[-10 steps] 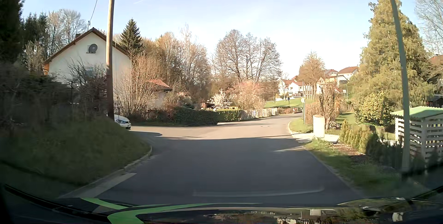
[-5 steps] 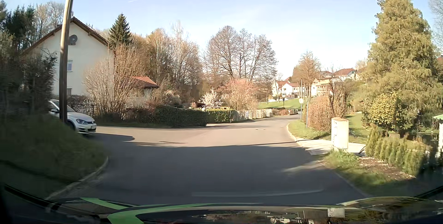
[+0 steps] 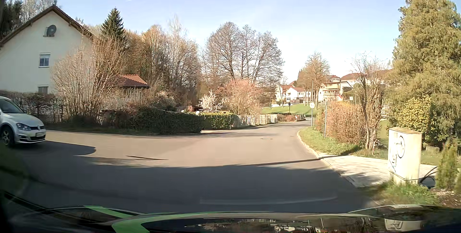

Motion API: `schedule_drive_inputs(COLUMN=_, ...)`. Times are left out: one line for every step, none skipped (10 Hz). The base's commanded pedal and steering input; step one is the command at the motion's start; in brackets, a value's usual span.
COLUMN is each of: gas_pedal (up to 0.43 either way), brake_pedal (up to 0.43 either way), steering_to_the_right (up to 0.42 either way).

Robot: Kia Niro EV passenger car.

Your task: Follow the waypoints while adhering to traffic rules and regulations

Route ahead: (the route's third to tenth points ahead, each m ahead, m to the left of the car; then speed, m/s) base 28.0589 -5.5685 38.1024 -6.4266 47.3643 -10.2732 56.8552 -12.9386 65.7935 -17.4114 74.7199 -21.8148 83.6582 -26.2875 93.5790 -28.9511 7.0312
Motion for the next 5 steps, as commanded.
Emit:
schedule_drive_inputs(gas_pedal=0.059, brake_pedal=0.000, steering_to_the_right=0.036)
schedule_drive_inputs(gas_pedal=0.059, brake_pedal=0.000, steering_to_the_right=0.035)
schedule_drive_inputs(gas_pedal=0.059, brake_pedal=0.000, steering_to_the_right=0.035)
schedule_drive_inputs(gas_pedal=0.059, brake_pedal=0.000, steering_to_the_right=0.035)
schedule_drive_inputs(gas_pedal=0.059, brake_pedal=0.000, steering_to_the_right=0.035)
